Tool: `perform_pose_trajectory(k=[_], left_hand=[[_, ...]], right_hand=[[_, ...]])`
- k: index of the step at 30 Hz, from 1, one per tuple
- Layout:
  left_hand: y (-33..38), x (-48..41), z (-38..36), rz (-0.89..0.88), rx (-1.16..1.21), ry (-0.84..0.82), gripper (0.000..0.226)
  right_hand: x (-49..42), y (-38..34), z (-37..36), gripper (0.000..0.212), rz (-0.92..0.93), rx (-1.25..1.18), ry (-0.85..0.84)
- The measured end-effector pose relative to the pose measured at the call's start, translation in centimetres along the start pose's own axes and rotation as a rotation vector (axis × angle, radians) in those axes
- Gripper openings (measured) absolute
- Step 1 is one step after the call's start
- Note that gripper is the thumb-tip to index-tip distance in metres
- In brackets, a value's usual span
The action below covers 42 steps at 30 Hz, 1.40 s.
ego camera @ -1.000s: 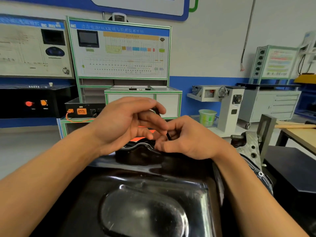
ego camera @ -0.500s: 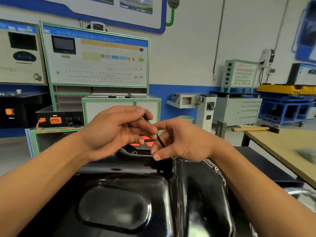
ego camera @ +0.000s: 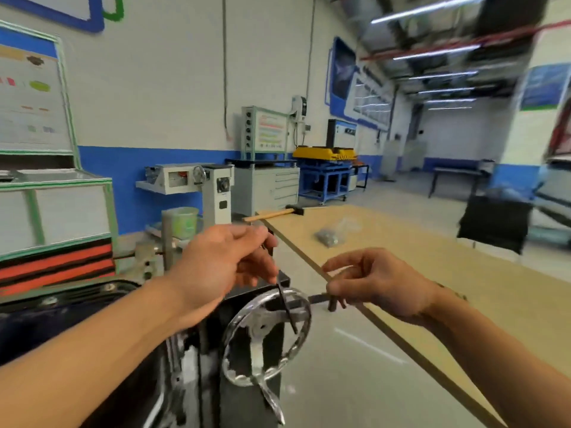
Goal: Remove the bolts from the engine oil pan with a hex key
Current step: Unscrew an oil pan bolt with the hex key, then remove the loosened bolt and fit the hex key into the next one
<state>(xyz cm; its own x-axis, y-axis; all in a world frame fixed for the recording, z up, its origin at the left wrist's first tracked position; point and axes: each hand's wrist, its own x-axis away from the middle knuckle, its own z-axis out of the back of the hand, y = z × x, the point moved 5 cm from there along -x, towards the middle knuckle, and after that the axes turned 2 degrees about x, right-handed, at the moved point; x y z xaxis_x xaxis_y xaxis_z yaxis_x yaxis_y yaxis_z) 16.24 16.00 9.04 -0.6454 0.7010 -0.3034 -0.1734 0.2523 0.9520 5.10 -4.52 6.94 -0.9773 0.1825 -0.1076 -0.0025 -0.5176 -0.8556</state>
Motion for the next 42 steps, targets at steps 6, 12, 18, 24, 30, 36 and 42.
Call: perform_pose_trajectory(k=[6,12,18,24,30,36,42], left_hand=[[-5.1,-6.0,-13.1,0.147,-0.142,-0.239,0.03],[-8.3,-9.8,-20.3,0.193,-0.159,-0.263,0.03],[-12.1,-12.9,-24.1,0.254,-0.085,-0.217,0.027],[-15.7,-15.2,-25.6,0.301,-0.079,-0.195,0.026],[-15.6,-15.6,-24.3,0.305,-0.085,-0.177,0.026],[-8.9,-14.1,-18.8,0.167,-0.249,-0.18,0.03],[0.1,-9.8,-7.9,0.018,-0.472,-0.049,0.034]], right_hand=[[5.8,11.6,13.4,0.007,-0.317,0.45,0.59],[7.4,21.2,17.6,0.006,-0.478,0.443,0.734],[6.0,25.3,18.9,0.002,-0.449,0.522,0.698],[3.3,26.5,20.7,0.011,-0.314,0.684,0.646],[2.3,25.8,22.2,0.018,-0.245,0.416,0.884],[0.6,14.9,18.3,0.039,0.088,0.058,0.859],[-2.7,2.2,4.2,0.035,0.213,0.101,0.335]])
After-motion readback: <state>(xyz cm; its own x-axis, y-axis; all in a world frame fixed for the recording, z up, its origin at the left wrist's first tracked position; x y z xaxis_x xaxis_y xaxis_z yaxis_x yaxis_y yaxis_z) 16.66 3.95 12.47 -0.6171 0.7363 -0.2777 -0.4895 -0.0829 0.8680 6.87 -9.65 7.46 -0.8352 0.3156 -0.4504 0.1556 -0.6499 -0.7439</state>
